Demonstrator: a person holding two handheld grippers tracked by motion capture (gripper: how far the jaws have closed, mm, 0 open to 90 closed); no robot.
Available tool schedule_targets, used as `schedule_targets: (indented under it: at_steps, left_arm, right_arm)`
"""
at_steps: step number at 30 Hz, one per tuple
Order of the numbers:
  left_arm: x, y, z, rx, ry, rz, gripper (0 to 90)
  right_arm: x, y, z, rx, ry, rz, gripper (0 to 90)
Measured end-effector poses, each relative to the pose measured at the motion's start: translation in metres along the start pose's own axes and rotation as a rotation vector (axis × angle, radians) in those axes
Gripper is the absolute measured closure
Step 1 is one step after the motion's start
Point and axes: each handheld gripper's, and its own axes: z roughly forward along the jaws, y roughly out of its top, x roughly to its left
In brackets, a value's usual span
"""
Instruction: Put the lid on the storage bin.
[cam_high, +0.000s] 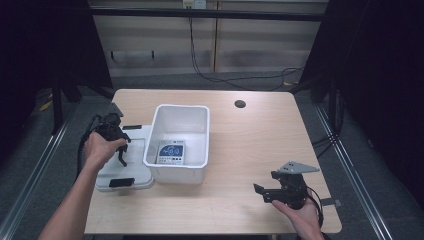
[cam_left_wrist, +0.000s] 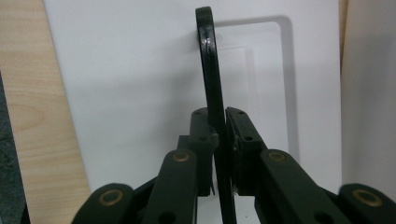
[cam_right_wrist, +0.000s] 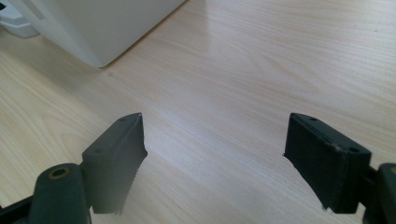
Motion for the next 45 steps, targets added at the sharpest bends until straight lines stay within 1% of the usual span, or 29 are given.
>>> schedule_targets:
  at_steps: [2, 3, 6, 7, 12, 13, 14, 15, 17, 18, 19, 21, 23, 24, 25, 26, 28, 31, 32, 34, 37, 39, 43, 44, 45]
  left_arm:
    - [0.0, 0.001, 0.0, 0.005, -0.005, -0.01, 83.4]
    - [0.001, 0.001, 0.0, 0.012, -0.006, -0.008, 83.7]
    - [0.002, 0.001, -0.001, 0.014, 0.0, -0.014, 84.5]
    - [0.002, 0.001, -0.002, 0.016, -0.004, -0.015, 84.7]
    - [0.005, 0.0, -0.003, 0.021, 0.0, -0.014, 84.8]
    - [0.005, 0.0, -0.004, 0.026, -0.001, -0.007, 84.8]
    - [0.005, -0.001, -0.005, 0.019, -0.002, 0.0, 84.8]
    - [0.005, -0.001, -0.006, 0.018, 0.001, 0.016, 84.7]
    - [0.004, -0.002, -0.009, 0.029, 0.009, 0.043, 84.7]
    - [0.004, -0.002, -0.009, 0.029, 0.009, 0.043, 84.8]
    - [0.004, -0.002, -0.011, 0.033, 0.006, 0.052, 84.8]
    - [0.004, -0.002, -0.014, 0.033, 0.011, 0.05, 84.8]
    - [0.003, -0.002, -0.017, 0.016, 0.016, 0.029, 84.8]
    - [0.004, -0.002, -0.019, 0.006, 0.017, 0.03, 84.8]
    - [0.003, -0.002, -0.021, 0.01, 0.022, 0.03, 84.8]
    - [0.003, -0.002, -0.022, 0.018, 0.019, 0.041, 84.8]
    - [0.003, -0.003, -0.027, 0.018, 0.017, 0.051, 84.9]
    - [0.003, -0.003, -0.03, 0.024, 0.009, 0.058, 84.9]
    - [0.002, -0.004, -0.034, 0.018, 0.009, 0.065, 84.8]
    - [0.002, -0.004, -0.035, 0.015, 0.013, 0.068, 84.8]
    - [0.002, -0.004, -0.041, 0.027, 0.022, 0.075, 84.9]
    - [0.002, -0.005, -0.044, 0.017, 0.019, 0.082, 84.9]
    - [0.003, -0.006, -0.05, 0.015, 0.013, 0.096, 84.9]
    - [0.003, -0.006, -0.052, 0.009, 0.01, 0.083, 84.9]
    - [0.004, -0.006, -0.054, 0.01, 0.009, 0.079, 84.9]
  right_arm:
    - [0.0, 0.0, 0.0, 0.003, -0.001, 0.005, 19.4]
    - [0.0, 0.0, 0.0, 0.002, 0.0, 0.001, 19.4]
    - [0.0, 0.0, 0.0, 0.001, 0.0, 0.001, 19.4]
    - [0.0, 0.0, 0.0, 0.001, 0.001, 0.002, 19.4]
    - [0.0, 0.0, 0.0, 0.001, 0.002, 0.002, 19.4]
    - [0.0, 0.0, 0.0, 0.004, 0.001, 0.006, 19.4]
    - [0.0, 0.0, 0.0, 0.002, 0.0, 0.003, 19.3]
    - [0.0, 0.0, 0.001, 0.003, 0.0, 0.002, 19.3]
    - [0.001, 0.0, 0.001, 0.008, 0.004, 0.001, 19.2]
    - [0.001, 0.0, 0.001, 0.008, 0.004, 0.001, 19.2]
    - [0.001, 0.0, 0.001, 0.009, 0.003, 0.001, 19.2]
    - [0.001, 0.0, 0.001, 0.009, 0.004, -0.001, 19.1]
    - [0.001, 0.0, 0.001, 0.009, 0.002, 0.001, 19.1]
    - [0.001, 0.0, 0.001, 0.009, 0.002, 0.0, 19.1]
    - [0.001, 0.0, 0.001, 0.01, 0.003, -0.001, 19.1]
    - [0.001, 0.0, 0.001, 0.011, 0.004, -0.002, 19.1]
    - [0.001, 0.0, 0.002, 0.013, 0.002, -0.004, 19.1]
    - [0.001, 0.0, 0.002, 0.014, 0.002, -0.005, 19.0]
    - [0.001, 0.0, 0.002, 0.013, 0.002, -0.006, 19.1]
    - [0.001, 0.0, 0.002, 0.013, 0.002, -0.005, 19.1]
    - [0.001, 0.0, 0.001, 0.014, 0.001, -0.006, 19.0]
    - [0.001, 0.0, 0.002, 0.015, 0.002, -0.006, 19.0]
    - [0.002, 0.0, 0.001, 0.015, 0.003, -0.009, 19.0]
    - [0.002, 0.0, 0.001, 0.015, 0.002, -0.009, 19.0]
    - [0.001, 0.0, 0.002, 0.015, 0.003, -0.008, 19.0]
